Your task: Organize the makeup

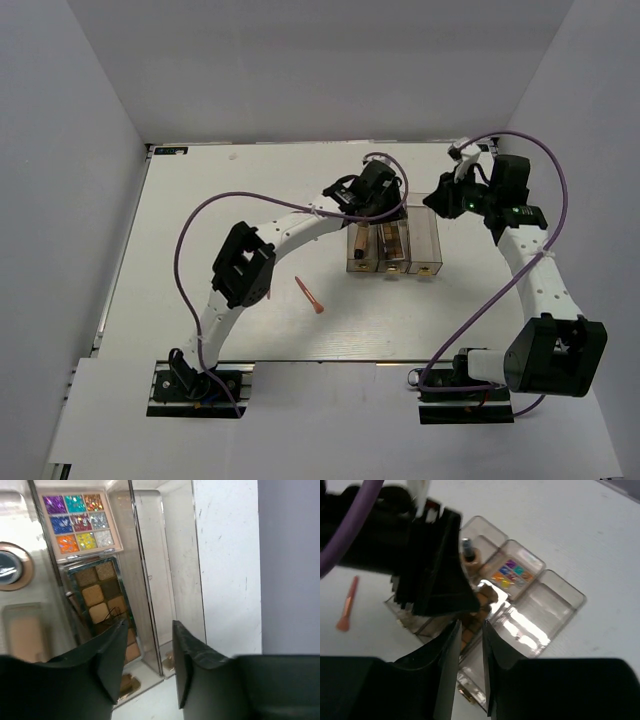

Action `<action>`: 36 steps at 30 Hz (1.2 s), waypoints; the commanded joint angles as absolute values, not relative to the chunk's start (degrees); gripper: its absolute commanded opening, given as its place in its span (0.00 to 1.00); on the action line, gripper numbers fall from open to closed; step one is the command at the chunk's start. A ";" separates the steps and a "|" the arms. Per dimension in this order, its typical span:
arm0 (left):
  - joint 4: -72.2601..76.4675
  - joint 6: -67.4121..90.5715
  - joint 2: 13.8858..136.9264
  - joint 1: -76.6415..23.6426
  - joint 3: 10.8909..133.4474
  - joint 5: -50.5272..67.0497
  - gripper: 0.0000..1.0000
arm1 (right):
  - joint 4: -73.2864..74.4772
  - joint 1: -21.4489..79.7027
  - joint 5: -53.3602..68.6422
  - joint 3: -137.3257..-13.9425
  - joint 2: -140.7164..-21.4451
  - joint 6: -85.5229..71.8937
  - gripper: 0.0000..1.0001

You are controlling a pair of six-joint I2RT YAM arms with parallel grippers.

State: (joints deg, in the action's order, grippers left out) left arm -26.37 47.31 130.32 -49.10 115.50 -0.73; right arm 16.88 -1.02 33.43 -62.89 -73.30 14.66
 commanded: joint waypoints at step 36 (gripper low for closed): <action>-61.87 72.07 42.10 -44.38 48.43 -31.20 0.71 | 25.04 55.10 10.29 -79.18 -109.50 2.73 0.54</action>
State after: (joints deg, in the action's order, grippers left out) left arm -58.48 69.80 42.54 -44.40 48.03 -29.19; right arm 27.66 53.60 15.07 -75.70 -107.46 7.09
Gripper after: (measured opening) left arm 0.705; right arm 0.532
